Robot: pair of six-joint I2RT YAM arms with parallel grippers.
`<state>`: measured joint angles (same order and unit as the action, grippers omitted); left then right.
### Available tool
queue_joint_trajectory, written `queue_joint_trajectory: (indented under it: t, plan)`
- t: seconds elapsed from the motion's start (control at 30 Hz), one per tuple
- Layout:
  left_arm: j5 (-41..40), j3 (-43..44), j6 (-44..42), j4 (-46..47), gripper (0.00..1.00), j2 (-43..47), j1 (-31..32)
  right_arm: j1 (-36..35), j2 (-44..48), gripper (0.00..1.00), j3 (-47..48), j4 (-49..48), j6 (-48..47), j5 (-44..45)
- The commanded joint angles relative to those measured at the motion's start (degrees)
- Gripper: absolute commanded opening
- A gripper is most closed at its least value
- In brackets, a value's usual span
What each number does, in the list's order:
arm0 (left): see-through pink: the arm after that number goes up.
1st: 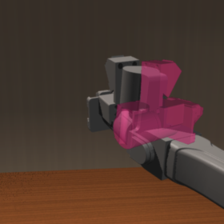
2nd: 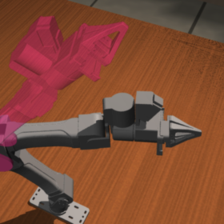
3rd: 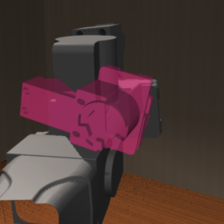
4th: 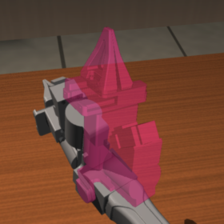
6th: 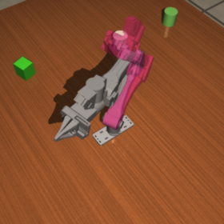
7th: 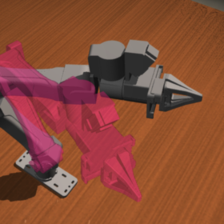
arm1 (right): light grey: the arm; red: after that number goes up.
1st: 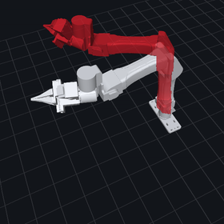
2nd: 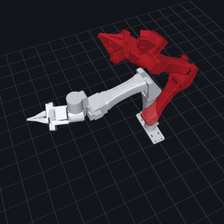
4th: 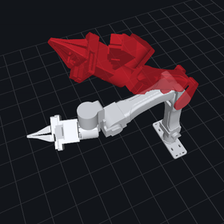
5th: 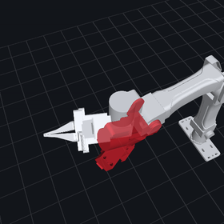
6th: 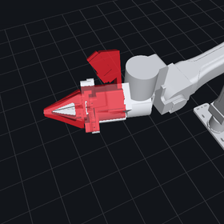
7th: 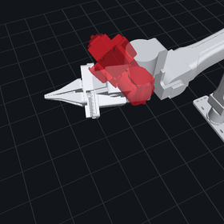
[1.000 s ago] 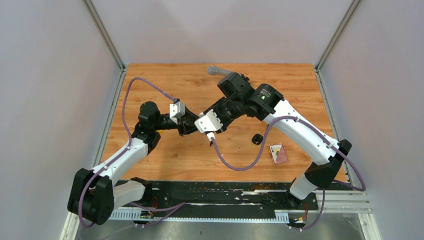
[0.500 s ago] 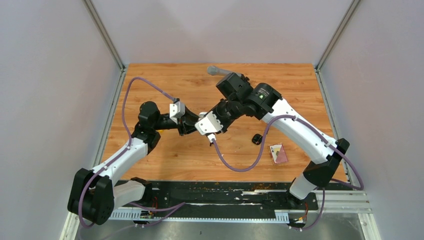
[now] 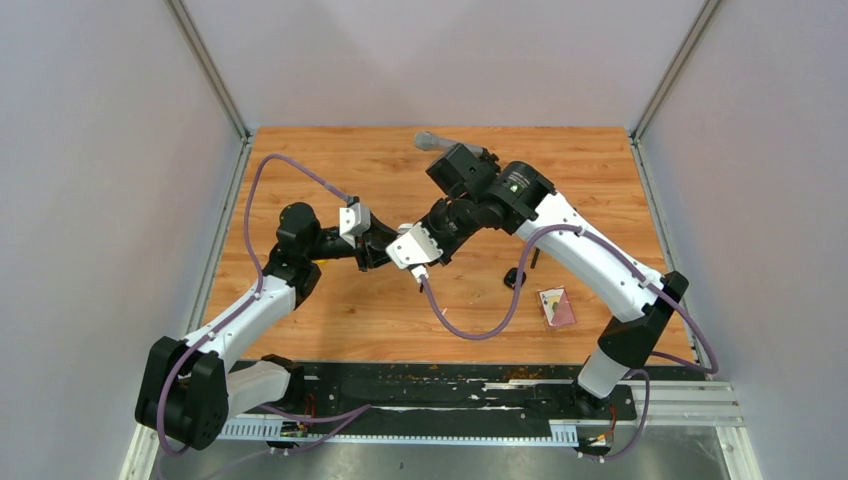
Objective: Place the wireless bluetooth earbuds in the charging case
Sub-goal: Place the earbud in the charging case.
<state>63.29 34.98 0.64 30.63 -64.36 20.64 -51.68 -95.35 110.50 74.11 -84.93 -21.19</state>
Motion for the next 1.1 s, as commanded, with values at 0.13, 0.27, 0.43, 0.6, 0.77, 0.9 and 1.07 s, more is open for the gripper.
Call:
queue_joint_trajectory:
  t: [0.13, 0.27, 0.43, 0.6, 0.77, 0.9, 1.07]
  plan:
    - [0.39, 2.55, -2.58, 1.17, 0.00, 1.12, 0.36, 0.26, -4.05, 0.17, 7.14, 1.35, 7.26, -1.28]
    - [-0.52, 2.51, -2.64, 1.21, 0.00, 1.02, 0.39, 0.26, -6.06, 0.16, 10.42, 1.78, 11.91, 0.04]
    - [-0.62, 2.42, -2.48, 1.28, 0.00, 0.97, 0.41, 0.21, -7.18, 0.16, 12.42, -0.68, 18.08, 1.79]
    - [-0.66, 2.37, -2.30, 1.62, 0.00, 0.90, 0.41, 0.05, -7.56, 0.19, 12.93, -2.87, 23.86, 2.95]
    - [-1.08, 2.37, -1.58, 2.20, 0.00, 0.57, 0.40, -0.66, -7.73, 0.22, 13.59, -4.25, 27.74, 3.90]
    - [-2.13, 1.93, -0.91, 3.38, 0.00, 0.45, 0.40, -0.87, -7.17, 0.27, 14.24, -5.47, 30.62, 4.41]
    - [-2.72, 1.59, 0.50, 3.71, 0.00, 0.48, 0.36, -0.81, -6.09, 0.33, 17.32, -2.29, 30.81, 5.08]
